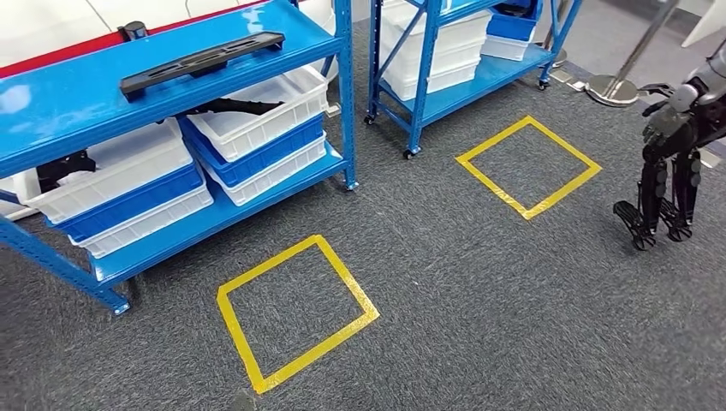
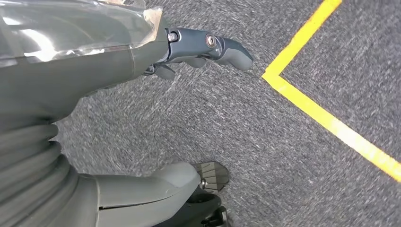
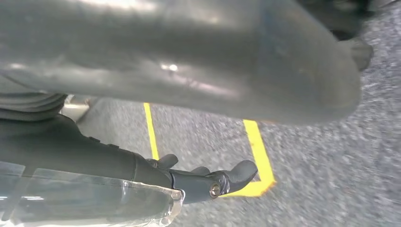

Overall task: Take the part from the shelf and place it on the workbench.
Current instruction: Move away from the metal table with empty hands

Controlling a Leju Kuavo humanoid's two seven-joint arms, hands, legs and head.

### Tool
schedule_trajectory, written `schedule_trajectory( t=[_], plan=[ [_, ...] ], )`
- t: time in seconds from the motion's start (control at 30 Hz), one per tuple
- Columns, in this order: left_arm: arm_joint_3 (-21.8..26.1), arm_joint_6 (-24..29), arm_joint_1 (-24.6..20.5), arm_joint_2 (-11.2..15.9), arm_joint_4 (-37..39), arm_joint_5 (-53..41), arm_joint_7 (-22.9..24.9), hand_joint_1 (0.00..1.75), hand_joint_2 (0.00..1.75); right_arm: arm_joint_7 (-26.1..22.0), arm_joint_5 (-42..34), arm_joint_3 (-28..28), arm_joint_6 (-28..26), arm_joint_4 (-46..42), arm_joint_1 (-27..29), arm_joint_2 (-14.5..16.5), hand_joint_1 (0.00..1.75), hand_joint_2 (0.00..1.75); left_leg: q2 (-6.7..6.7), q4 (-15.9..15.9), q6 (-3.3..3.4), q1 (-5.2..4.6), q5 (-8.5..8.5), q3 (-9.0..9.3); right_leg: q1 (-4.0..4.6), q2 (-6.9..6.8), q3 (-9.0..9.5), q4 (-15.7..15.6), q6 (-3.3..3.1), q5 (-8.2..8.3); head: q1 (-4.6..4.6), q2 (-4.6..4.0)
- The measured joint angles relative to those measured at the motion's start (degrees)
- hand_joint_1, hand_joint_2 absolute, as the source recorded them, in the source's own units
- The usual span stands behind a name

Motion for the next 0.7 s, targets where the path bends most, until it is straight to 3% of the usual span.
schedule_trajectory(
  t=[0.07, 0.13, 0.2, 0.27, 0.33, 0.37, 0.4, 0.43, 0.5, 0.57, 0.63, 0.7],
  plan=[
    [0.00, 0.00, -0.04, 0.03, -0.01, -0.01, 0.03, 0.00, 1.75, -0.04, 0.01, 0.01, 0.05, 0.01, -0.07, 0.05, 0.00, 0.00, -0.76, 0.50, -0.76, -0.15, -0.30, -0.42, 0.04, 0.98, 1.09, -2.25, -0.74, 0.82, 0.14, 0.00],
    [0.00, 0.01, 0.00, 0.10, -0.01, -0.02, 0.04, 0.00, 1.75, -0.09, 0.02, 0.01, 0.11, 0.01, -0.13, 0.15, 0.00, 0.00, -1.08, 0.60, -1.20, 0.04, -0.29, -0.75, 0.16, 0.27, 1.21, -2.27, -1.76, 1.02, -0.29, 0.00],
    [0.00, -0.01, 0.01, 0.15, 0.00, -0.03, 0.04, 0.00, 1.75, -0.10, 0.07, 0.01, 0.15, 0.01, -0.19, 0.22, 0.00, 0.00, 0.89, 2.42, -1.60, 0.21, -1.47, -1.62, 0.17, -0.61, 1.21, -2.34, -2.54, 1.11, -0.83, 0.00],
    [-0.01, -0.01, -0.12, 0.14, 0.00, -0.04, 0.04, 0.00, 1.75, -0.10, 0.12, 0.01, 0.17, 0.01, -0.16, 0.21, 0.00, 0.00, 3.80, 8.76, -1.96, 0.18, -5.01, -4.71, 0.38, -1.81, 1.19, -2.38, -3.25, 1.01, -1.42, 0.00],
    [-0.02, -0.01, -0.12, 0.14, 0.01, -0.05, 0.04, 0.00, 1.75, -0.10, 0.13, 0.01, 0.17, 0.01, -0.03, 0.14, 0.00, 0.00, 4.77, 16.17, -2.11, 0.22, -8.09, -8.49, 0.74, -3.22, 1.09, -2.38, -3.65, 0.88, -1.72, 0.00],
    [-0.02, 0.01, -0.05, 0.15, 0.01, -0.06, 0.04, 0.00, 1.75, -0.10, 0.13, 0.01, 0.17, 0.01, 0.00, 0.10, 0.00, 0.00, 4.88, 17.64, -2.02, 0.21, -8.19, -9.28, 0.89, -3.87, 1.08, -2.38, -3.72, 0.82, -1.75, 0.00],
    [-0.02, 0.02, 0.01, 0.17, 0.01, -0.08, 0.04, 0.00, 1.75, -0.11, 0.13, 0.01, 0.16, 0.01, -0.01, 0.08, 0.00, 0.00, 4.96, 16.76, -1.80, 0.18, -7.17, -8.84, 1.03, -4.47, 1.11, -2.38, -3.78, 0.77, -1.81, 0.00],
    [-0.02, 0.04, 0.03, 0.19, 0.01, -0.10, 0.04, 0.00, 1.75, -0.13, 0.13, 0.02, 0.16, 0.01, -0.05, 0.09, 0.00, 0.00, 5.27, 13.70, -1.40, 0.07, -5.38, -7.23, 1.18, -5.04, 1.20, -2.38, -3.84, 0.71, -1.86, 0.00],
    [-0.02, 0.11, -0.09, 0.24, -0.02, -0.12, 0.04, 0.00, 1.75, -0.28, 0.15, 0.03, 0.13, 0.01, -0.11, 0.20, 0.00, 0.00, 7.63, 5.71, -0.19, -0.53, -2.25, -2.90, 1.57, -6.01, 1.42, -2.38, -3.78, 0.50, -1.89, 0.00],
    [-0.02, 0.20, -0.24, 0.26, -0.04, -0.09, -0.01, 0.00, 1.75, -0.54, 0.17, 0.04, 0.05, 0.01, -0.12, 0.31, 0.00, 0.00, 9.29, 1.78, 0.62, -1.20, -1.51, -0.91, 1.76, -6.88, 1.58, -2.40, -3.41, 0.26, -1.78, 0.00],
    [-0.02, 0.25, -0.21, 0.30, -0.04, 0.02, -0.04, 0.00, 1.75, -0.78, 0.18, 0.08, -0.02, 0.01, -0.11, 0.45, 0.00, 0.00, 8.25, 1.21, 0.85, -1.30, -1.41, -0.72, 1.81, -7.75, 1.87, -2.58, -2.92, 0.10, -1.80, 0.00],
    [0.00, 0.31, -0.12, 0.31, -0.04, 0.25, -0.10, 0.00, 1.75, -1.00, 0.22, 0.14, -0.04, 0.01, -0.12, 0.57, 0.00, 0.00, 6.96, 0.11, 1.12, -0.92, -0.69, -0.01, 1.84, -6.31, 1.72, -1.57, -2.45, -0.59, -1.71, -0.01]
  ],
)
